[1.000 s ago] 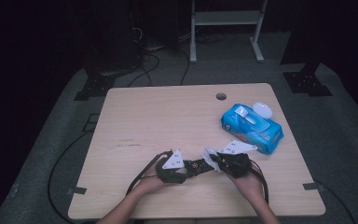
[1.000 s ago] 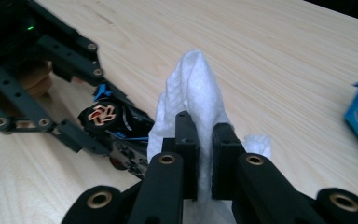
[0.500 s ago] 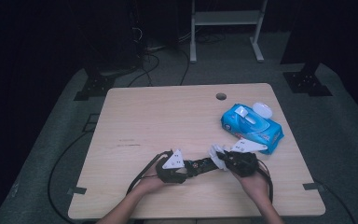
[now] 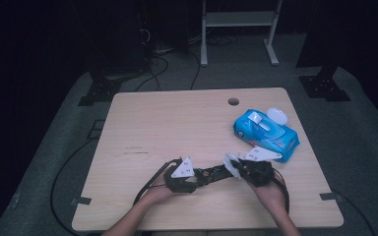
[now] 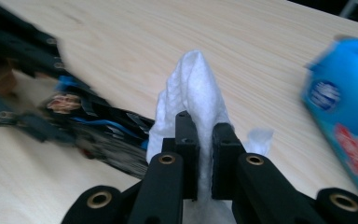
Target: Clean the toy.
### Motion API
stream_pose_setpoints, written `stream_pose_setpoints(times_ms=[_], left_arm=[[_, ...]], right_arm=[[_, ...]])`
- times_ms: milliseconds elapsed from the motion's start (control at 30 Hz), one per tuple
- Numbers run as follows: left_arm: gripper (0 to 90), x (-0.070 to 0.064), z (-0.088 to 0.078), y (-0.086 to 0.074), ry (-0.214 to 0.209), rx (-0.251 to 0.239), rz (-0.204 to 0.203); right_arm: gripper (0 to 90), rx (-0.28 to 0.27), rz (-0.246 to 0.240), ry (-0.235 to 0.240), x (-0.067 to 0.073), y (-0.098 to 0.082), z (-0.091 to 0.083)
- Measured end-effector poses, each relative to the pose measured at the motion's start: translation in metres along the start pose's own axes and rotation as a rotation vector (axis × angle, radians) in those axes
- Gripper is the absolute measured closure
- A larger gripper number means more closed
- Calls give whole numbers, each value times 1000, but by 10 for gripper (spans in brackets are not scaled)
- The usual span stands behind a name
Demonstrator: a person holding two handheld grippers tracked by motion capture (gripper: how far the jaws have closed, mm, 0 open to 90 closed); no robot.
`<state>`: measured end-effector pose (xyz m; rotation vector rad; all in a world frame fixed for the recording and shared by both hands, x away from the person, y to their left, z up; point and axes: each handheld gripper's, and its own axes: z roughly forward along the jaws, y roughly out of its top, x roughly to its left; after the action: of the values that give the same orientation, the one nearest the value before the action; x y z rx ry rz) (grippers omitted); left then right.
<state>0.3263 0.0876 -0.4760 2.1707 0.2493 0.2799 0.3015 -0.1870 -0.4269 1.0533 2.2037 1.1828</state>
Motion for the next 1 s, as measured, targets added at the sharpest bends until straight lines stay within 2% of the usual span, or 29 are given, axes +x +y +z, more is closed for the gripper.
stream_pose_setpoints(times_ms=[67,133,233,267,300,433,500,567,633,733,800,867,900,967,1000], left_arm=[[580,0,0,0,-2,-2,-2],[579,1,0,0,-3,-3,-3],[579,1,0,0,-3,1,-3],[579,1,0,0,-3,1,-3],[579,1,0,0,-3,1,-3],[579,0,0,0,-1,-1,-5],[580,0,0,0,-2,-1,-3],[580,1,0,0,-3,0,-1],[579,1,1,0,-5,-3,-7],[580,0,0,0,0,1,0],[580,0,0,0,0,2,3],[580,1,0,0,-4,-3,-6],[580,1,0,0,-6,-2,-7],[579,1,0,0,-4,-3,-7],[579,1,0,0,-5,-2,-7]], right_arm=[[837,-17,54,14,-10,-5,-5],[837,-20,66,16,-11,-6,-5],[837,-17,31,41,-3,-3,-2],[837,-11,-3,30,0,-2,-1],[837,-5,-18,21,1,-1,-1],[837,8,57,-14,-13,-4,-6],[837,8,78,-11,-16,-7,-6],[837,-3,73,5,-13,-5,-7],[837,-20,70,48,-10,-3,-8],[837,4,36,45,-8,-3,-5],[837,5,56,44,-12,-5,-7],[837,25,28,-20,-14,-5,-10],[837,30,29,-25,-15,-7,-12],[837,9,57,-1,-16,-9,-16],[837,1,48,3,-15,-9,-17]])
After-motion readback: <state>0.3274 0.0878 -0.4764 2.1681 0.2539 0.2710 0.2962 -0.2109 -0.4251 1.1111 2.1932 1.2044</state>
